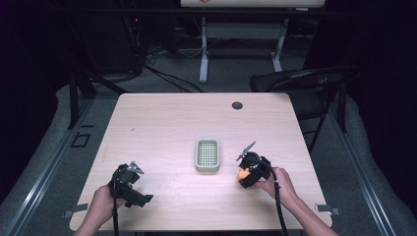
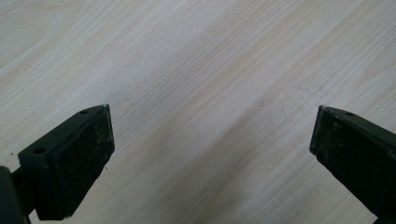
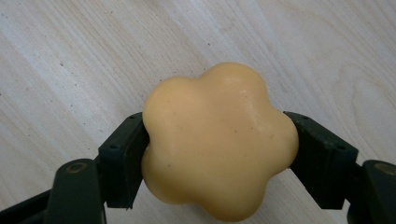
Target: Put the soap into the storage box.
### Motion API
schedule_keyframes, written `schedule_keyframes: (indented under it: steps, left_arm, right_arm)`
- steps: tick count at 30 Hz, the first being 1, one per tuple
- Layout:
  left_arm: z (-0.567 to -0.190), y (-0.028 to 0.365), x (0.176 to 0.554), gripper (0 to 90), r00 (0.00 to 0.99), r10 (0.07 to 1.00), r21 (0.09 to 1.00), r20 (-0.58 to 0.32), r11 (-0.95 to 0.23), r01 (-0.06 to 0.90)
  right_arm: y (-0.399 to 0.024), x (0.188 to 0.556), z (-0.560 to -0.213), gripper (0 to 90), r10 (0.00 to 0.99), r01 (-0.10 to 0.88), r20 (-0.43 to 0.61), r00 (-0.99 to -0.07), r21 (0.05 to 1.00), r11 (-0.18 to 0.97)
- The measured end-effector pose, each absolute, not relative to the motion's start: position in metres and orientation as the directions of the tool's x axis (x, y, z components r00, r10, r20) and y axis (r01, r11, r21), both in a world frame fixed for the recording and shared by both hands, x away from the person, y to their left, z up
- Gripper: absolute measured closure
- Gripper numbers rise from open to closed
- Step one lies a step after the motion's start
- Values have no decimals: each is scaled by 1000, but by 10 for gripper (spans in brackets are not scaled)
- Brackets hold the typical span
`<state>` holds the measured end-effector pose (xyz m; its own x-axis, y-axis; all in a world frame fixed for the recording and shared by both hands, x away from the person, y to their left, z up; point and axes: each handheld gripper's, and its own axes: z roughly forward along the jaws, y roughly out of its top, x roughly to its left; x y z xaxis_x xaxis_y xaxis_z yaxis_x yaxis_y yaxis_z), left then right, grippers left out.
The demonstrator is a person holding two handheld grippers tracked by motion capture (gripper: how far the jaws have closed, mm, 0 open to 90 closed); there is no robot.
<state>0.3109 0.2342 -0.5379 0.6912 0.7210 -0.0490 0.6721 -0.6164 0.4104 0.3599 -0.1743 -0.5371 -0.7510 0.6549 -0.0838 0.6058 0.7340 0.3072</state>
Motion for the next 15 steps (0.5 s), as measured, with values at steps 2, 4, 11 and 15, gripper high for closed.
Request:
schedule_keyframes:
  steps: [2,4,11,15]
  left_arm:
    - [-538,234,311,0,690,722,411,-45,-617,671]
    - [-538,234,311,1,691,721,410,-45,-618,671]
    - [-538,234,311,1,691,722,411,-44,-617,671]
    - [-538,234,310,1,691,721,411,-43,-618,670]
  right_arm:
    - [-173,359,-537,263,660,608,-63,-749,330,722]
    - [-173,359,-536,263,657,604,-72,-751,327,727]
    - [-172,358,-531,263,656,601,-74,-751,336,726]
    - [-171,357,-529,263,654,596,-76,-753,341,727]
